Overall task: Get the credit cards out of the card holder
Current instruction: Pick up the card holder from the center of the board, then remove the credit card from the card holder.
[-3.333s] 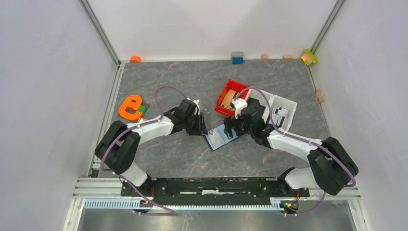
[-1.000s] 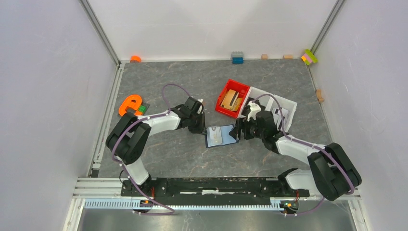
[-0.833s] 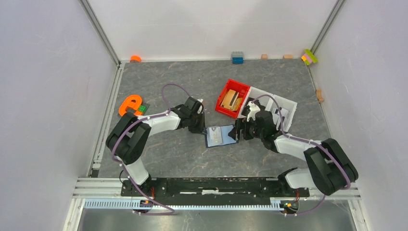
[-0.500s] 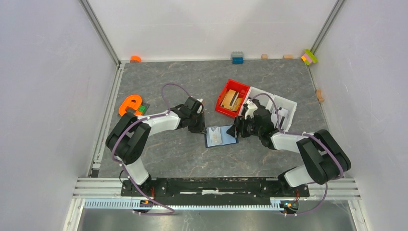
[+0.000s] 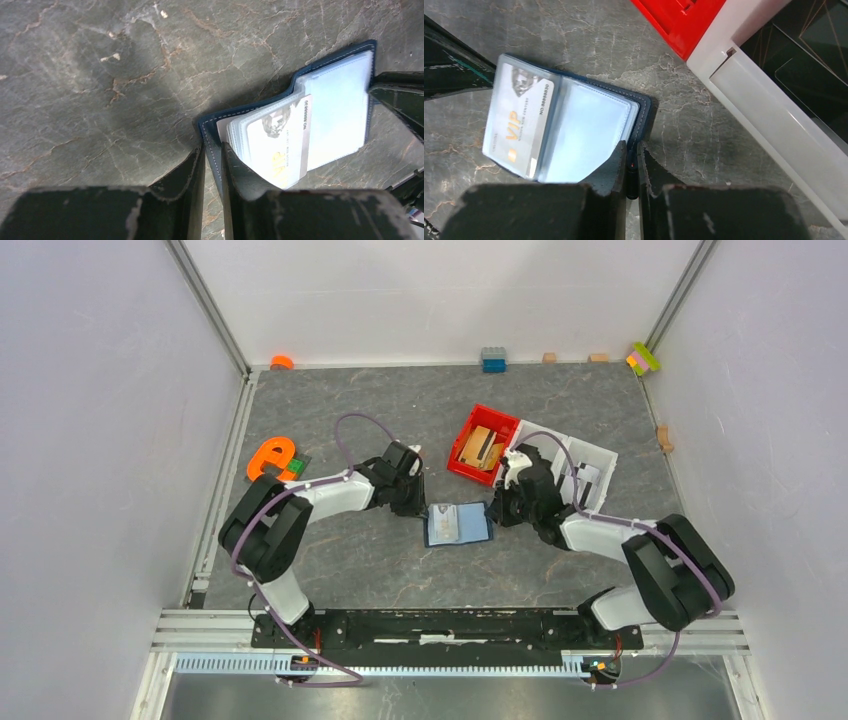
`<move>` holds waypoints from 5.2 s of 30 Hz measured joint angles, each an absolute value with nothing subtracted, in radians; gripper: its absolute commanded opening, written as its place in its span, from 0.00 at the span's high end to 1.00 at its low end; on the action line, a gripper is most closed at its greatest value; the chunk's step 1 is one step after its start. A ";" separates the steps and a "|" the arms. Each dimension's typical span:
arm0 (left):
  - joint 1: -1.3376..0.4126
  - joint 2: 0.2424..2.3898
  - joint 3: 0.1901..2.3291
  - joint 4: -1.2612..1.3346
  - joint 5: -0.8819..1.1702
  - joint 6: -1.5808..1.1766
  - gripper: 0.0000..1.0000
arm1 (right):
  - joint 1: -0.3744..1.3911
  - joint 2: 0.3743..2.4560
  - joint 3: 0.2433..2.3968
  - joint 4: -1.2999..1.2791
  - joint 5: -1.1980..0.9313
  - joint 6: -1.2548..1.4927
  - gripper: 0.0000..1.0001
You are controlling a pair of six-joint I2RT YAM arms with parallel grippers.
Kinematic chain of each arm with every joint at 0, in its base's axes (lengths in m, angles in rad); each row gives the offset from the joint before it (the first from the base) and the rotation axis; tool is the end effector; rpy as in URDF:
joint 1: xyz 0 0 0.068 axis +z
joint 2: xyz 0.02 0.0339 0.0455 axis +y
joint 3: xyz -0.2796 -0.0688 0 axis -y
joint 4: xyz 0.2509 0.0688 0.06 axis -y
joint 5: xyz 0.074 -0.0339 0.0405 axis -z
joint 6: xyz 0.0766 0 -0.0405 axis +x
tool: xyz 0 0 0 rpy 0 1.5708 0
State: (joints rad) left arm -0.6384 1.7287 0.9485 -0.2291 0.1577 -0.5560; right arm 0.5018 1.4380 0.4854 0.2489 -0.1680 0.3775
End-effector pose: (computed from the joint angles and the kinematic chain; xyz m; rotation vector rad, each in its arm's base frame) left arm 0.2853 -0.2267 0.1291 0.1726 2.6933 -0.6138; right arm 0.2492 0.1513 0.1242 -0.2370 2.3362 0.6411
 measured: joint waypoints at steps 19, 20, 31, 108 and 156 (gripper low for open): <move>-0.582 1.452 0.674 0.059 0.339 -0.614 0.21 | 0.510 1.147 0.373 0.249 -0.062 0.397 0.99; -0.583 1.464 0.679 0.062 0.347 -0.615 0.23 | 0.510 1.147 0.373 0.250 -0.062 0.397 0.99; -0.631 1.777 0.900 0.010 0.516 -0.641 0.26 | 0.508 1.155 0.373 0.257 -0.056 0.397 0.99; -0.575 1.773 0.710 0.364 0.684 -0.836 0.98 | 0.507 1.223 0.373 0.319 -0.157 0.423 0.58; -0.557 1.507 0.500 1.055 0.842 -1.061 0.98 | 0.478 1.123 0.212 0.984 -0.735 0.655 0.72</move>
